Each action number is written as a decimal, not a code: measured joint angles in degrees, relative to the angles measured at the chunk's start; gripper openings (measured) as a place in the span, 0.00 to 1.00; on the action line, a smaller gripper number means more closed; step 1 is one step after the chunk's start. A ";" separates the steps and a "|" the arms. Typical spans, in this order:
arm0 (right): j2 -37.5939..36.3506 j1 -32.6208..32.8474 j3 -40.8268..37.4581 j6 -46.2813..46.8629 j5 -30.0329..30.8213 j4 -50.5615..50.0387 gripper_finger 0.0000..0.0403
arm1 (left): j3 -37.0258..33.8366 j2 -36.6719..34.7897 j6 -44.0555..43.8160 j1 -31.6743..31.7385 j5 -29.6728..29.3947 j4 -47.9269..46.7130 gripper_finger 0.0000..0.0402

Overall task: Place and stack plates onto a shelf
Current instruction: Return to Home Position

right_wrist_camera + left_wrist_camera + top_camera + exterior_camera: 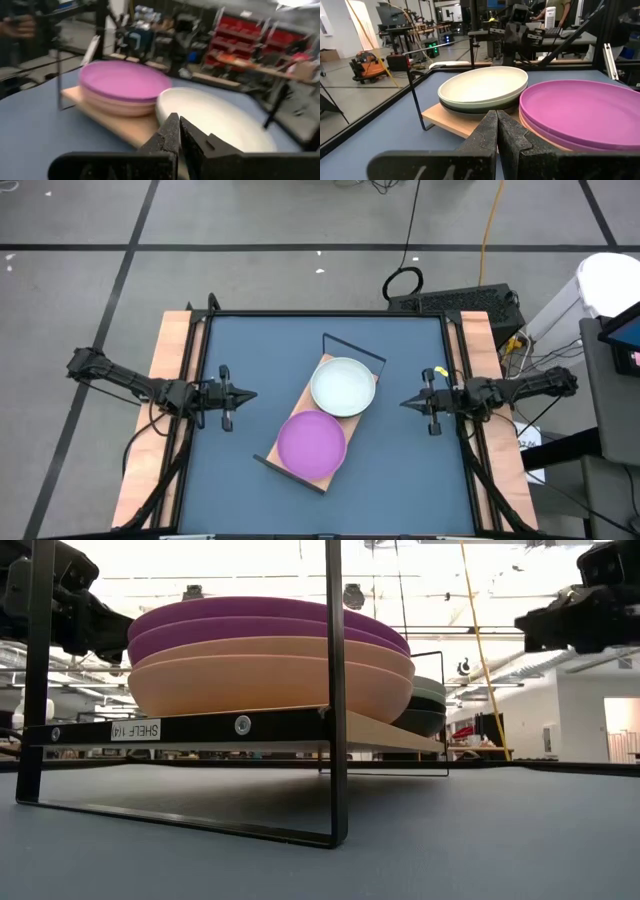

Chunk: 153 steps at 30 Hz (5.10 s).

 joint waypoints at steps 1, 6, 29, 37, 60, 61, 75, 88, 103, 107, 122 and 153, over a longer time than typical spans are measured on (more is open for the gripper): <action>-1.13 -0.77 0.00 -0.77 0.17 -0.10 0.00 | 0.00 0.00 0.00 0.00 0.00 0.00 0.01; -5.10 -3.66 0.03 -2.35 -2.83 -0.74 0.00 | 0.00 0.01 -0.33 0.00 -0.01 0.00 0.01; -4.98 -9.12 0.09 -0.42 -9.79 -2.25 0.00 | 0.02 0.15 -1.68 -0.04 -0.04 -0.48 0.01; -4.98 -9.50 0.06 1.28 -6.95 -1.47 0.00 | 0.04 -0.28 7.74 1.33 -0.18 -0.74 0.01; -4.92 -9.46 0.06 1.33 -5.65 5.46 0.00 | 0.04 -10.03 7.81 7.54 10.53 -10.63 0.01; -4.92 -9.46 0.06 1.32 -5.66 5.46 0.00 | 0.04 -10.45 8.18 8.02 10.54 -10.66 0.01; -4.92 -9.46 0.06 1.32 -5.75 5.77 0.00 | 0.09 -21.01 9.19 13.87 15.12 -15.52 0.01; -4.94 -9.46 0.06 1.31 -5.79 5.81 0.00 | 0.15 -20.79 5.37 16.13 18.10 -16.33 0.01; -4.94 -9.46 0.06 1.32 -5.79 5.81 0.00 | 0.07 -17.77 4.25 16.13 23.97 -16.96 0.01; -4.94 -9.46 0.06 1.31 -5.79 5.81 0.00 | -0.04 -20.77 4.17 16.13 24.94 -15.53 0.01; -4.92 -9.45 0.06 1.31 -5.81 5.77 0.00 | 0.04 -20.35 4.34 16.20 25.35 -17.35 0.01; -4.94 -9.44 0.06 5.09 -5.81 5.41 0.00 | 0.04 -20.35 4.37 16.20 25.22 -17.33 0.01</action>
